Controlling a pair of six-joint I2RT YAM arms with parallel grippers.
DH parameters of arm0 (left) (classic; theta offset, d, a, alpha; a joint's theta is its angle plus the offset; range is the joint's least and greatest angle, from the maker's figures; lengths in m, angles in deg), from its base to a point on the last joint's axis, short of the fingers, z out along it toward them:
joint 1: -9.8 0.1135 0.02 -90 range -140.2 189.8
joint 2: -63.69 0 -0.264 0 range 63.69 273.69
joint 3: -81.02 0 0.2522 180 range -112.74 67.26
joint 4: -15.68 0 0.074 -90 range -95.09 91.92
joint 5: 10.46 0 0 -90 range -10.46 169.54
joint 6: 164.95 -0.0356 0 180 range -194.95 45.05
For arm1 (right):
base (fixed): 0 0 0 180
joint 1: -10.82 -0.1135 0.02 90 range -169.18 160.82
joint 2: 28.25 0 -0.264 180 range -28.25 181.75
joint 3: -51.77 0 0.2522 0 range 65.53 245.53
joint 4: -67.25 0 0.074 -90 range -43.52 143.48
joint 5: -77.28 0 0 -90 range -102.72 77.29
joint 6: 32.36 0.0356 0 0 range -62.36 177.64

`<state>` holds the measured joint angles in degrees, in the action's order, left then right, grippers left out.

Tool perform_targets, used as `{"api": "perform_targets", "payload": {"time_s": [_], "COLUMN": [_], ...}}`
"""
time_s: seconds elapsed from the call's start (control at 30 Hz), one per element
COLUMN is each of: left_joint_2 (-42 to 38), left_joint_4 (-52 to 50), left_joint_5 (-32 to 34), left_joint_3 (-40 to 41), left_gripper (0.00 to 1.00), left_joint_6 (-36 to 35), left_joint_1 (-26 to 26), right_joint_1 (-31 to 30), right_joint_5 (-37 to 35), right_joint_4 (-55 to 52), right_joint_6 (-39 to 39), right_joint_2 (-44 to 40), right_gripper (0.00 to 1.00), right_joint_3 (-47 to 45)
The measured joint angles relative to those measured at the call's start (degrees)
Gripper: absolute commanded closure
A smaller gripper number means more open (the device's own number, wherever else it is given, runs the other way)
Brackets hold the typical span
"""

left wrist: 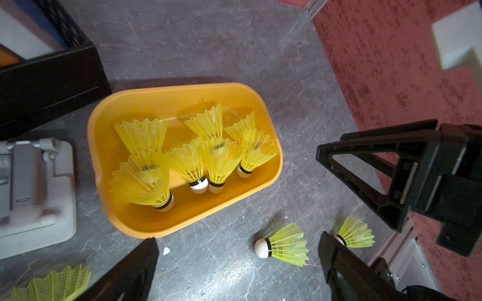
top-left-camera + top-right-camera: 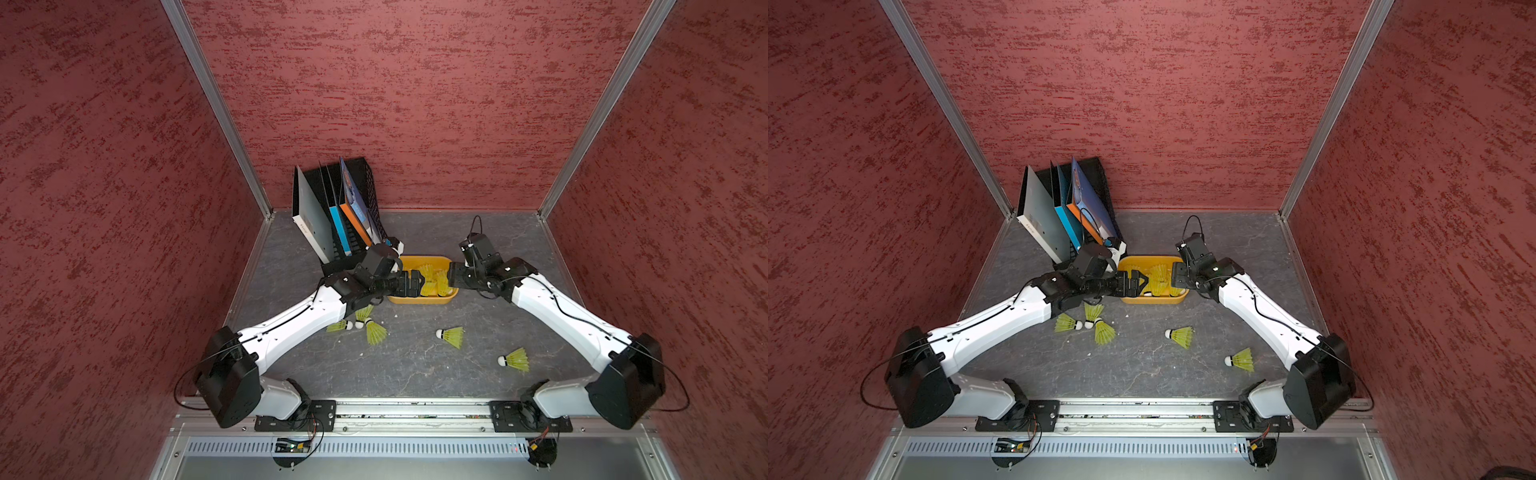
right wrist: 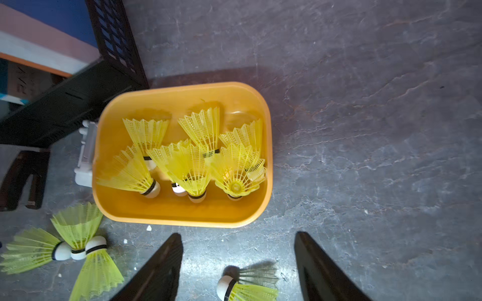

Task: Put the shuttlecocks into the storage box
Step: Place the shuttlecock in the storage box, then pick up the shuttlecock at the center of the board.

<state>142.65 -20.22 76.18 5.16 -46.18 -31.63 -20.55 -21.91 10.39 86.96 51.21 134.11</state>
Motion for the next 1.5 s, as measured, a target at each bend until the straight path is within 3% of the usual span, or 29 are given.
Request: {"api": "perform_targets", "payload": {"time_s": [0.2,0.37,0.83,1.07,1.27,1.5], "left_joint_2": [-5.0,-7.6,-15.6,-14.6,-6.6,1.7], "left_joint_4": [-0.2,-2.2,-7.1,-7.0,-6.7,-4.7], "left_joint_5": [0.0,0.0,-1.9,-8.4,-14.8,-17.7], "left_joint_3": [4.9,6.5,14.1,14.8,12.0,7.5], "left_gripper": [0.00,0.00,0.01,0.02,0.02,0.05], "left_joint_6": [5.3,7.5,8.3,-1.7,-14.2,-28.8], "left_joint_1": [4.9,5.7,4.5,-0.7,-3.6,-8.7], "right_joint_1": [-3.1,-7.5,-20.6,-21.7,-21.7,-21.7], "right_joint_5": [-0.8,-1.6,-3.1,-2.6,-1.0,3.8], "right_joint_4": [-3.5,-6.1,-7.9,-8.5,-13.4,-20.5], "right_joint_6": [1.4,3.3,6.8,9.5,13.1,19.0], "right_joint_2": [-2.5,-3.4,-4.4,-9.1,-13.4,-18.8], "right_gripper": [0.18,0.02,0.01,0.02,0.02,0.01], "right_joint_3": [1.0,1.0,-4.9,-9.5,-10.8,-12.2]}}
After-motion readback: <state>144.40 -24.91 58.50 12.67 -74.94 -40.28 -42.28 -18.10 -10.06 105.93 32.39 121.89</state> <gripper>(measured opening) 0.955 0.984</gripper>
